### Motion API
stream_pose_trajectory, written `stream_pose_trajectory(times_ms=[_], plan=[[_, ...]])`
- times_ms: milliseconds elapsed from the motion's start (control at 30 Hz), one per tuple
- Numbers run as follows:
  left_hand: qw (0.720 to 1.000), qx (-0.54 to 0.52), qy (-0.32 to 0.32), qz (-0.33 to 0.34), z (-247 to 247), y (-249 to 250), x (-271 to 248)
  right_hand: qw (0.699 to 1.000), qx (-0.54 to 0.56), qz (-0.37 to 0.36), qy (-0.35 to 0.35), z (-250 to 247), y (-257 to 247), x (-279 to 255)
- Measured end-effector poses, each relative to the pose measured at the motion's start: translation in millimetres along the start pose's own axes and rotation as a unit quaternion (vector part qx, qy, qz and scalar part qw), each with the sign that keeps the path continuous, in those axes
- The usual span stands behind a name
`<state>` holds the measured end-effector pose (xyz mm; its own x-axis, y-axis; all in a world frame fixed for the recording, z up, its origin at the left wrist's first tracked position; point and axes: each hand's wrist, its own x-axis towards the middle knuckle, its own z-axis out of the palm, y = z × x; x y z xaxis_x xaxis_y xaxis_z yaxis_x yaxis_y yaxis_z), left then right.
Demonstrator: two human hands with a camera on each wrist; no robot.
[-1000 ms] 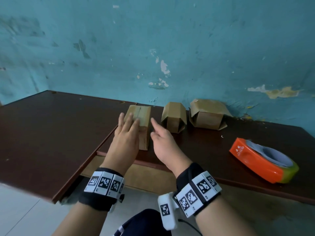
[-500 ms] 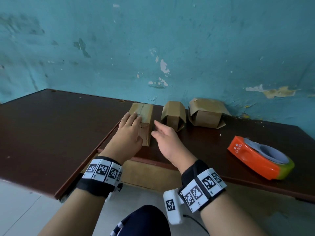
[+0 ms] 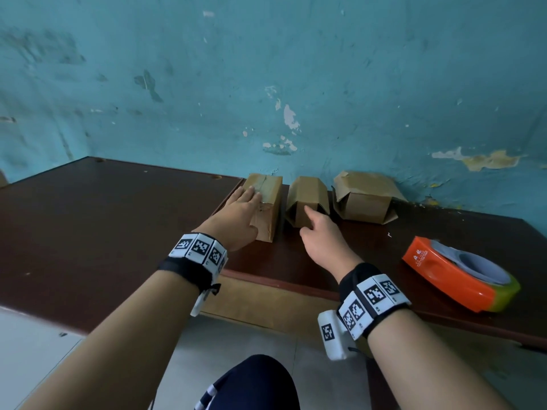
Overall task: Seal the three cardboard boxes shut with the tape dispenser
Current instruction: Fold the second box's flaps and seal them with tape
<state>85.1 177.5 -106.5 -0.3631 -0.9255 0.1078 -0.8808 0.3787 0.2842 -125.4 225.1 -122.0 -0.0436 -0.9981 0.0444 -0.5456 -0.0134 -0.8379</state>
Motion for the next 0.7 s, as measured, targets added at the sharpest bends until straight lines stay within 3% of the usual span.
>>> stream_pose_trajectory(times_ms=[233, 367, 500, 700], plan=[[1.0, 0.002, -0.004, 0.001, 0, 0, 2, 0.992, -0.119, -0.051, 0.0, 0, -8, 12], [1.0, 0.001, -0.002, 0.001, 2, -2, 3, 0.982, -0.183, -0.047, -0.003, 2, -11, 23], [0.999, -0.029, 0.015, -0.01, 10, -2, 5, 0.963, -0.263, -0.036, 0.045, 7, -11, 34], [0.999, -0.036, 0.036, -0.003, 17, -7, 6, 0.959, -0.282, -0.004, 0.039, 6, -13, 50]])
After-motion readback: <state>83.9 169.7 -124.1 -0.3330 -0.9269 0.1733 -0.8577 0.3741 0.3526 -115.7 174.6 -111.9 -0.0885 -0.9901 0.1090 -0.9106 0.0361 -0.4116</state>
